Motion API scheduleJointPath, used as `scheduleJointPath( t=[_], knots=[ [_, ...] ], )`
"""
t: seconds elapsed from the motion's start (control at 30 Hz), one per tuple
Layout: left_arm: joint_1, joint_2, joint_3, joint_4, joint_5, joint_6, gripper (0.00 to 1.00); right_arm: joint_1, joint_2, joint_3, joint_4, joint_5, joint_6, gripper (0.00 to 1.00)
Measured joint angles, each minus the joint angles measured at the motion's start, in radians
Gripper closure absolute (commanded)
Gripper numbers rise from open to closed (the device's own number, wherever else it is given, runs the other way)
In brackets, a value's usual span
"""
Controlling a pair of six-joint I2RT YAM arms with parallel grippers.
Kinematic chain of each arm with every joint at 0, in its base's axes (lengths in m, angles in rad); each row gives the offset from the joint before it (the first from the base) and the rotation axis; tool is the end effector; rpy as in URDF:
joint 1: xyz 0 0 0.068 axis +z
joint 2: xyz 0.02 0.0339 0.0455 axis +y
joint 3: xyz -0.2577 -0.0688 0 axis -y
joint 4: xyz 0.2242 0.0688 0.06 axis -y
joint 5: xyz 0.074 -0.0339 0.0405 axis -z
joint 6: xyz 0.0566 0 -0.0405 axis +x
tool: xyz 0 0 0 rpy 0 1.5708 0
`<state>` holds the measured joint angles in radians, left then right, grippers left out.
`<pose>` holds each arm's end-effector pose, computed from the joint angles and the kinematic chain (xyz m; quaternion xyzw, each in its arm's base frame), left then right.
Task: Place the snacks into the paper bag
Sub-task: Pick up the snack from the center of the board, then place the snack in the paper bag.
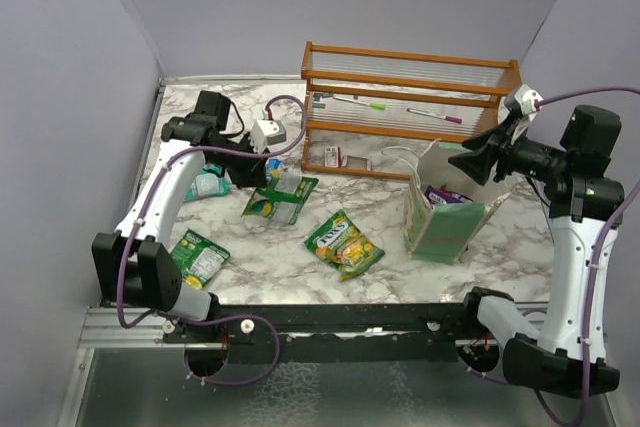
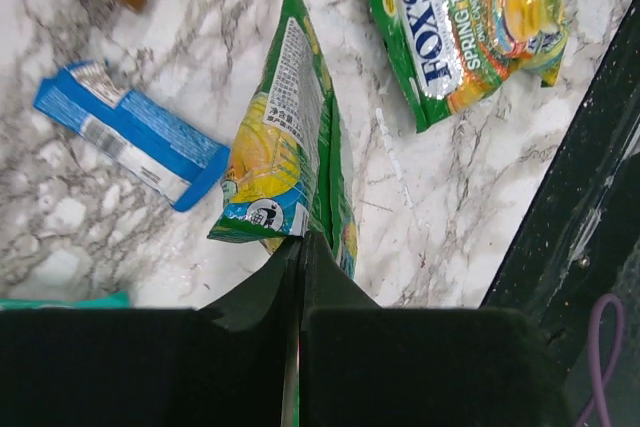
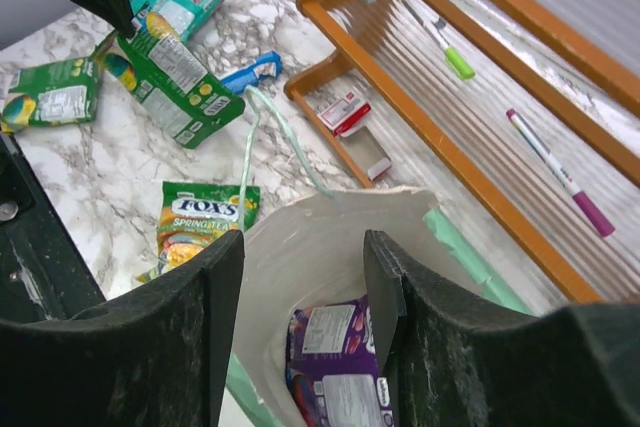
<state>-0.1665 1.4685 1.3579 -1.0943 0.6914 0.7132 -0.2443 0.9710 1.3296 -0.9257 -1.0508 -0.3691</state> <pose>0.2556 -0.0795 0.2949 0.4497 0.8108 -0.2746 0.2548 0.1570 0.0115 0.4062 -0.2881 0.7419 0.2935 0.5295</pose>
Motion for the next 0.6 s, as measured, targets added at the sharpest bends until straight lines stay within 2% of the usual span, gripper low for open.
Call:
scheduleJointPath(
  t=[0.37, 0.6],
  knots=[
    [-0.091, -0.049, 0.168, -0.006, -0.002, -0.044, 1.00, 0.005, 0.093, 0.069, 0.118, -0.091, 0.068, 0.45],
    [-0.146, -0.049, 0.283, 0.002, -0.005, -0.085, 1.00, 0.067, 0.156, 0.095, 0.212, -0.103, 0.111, 0.44]
  ],
)
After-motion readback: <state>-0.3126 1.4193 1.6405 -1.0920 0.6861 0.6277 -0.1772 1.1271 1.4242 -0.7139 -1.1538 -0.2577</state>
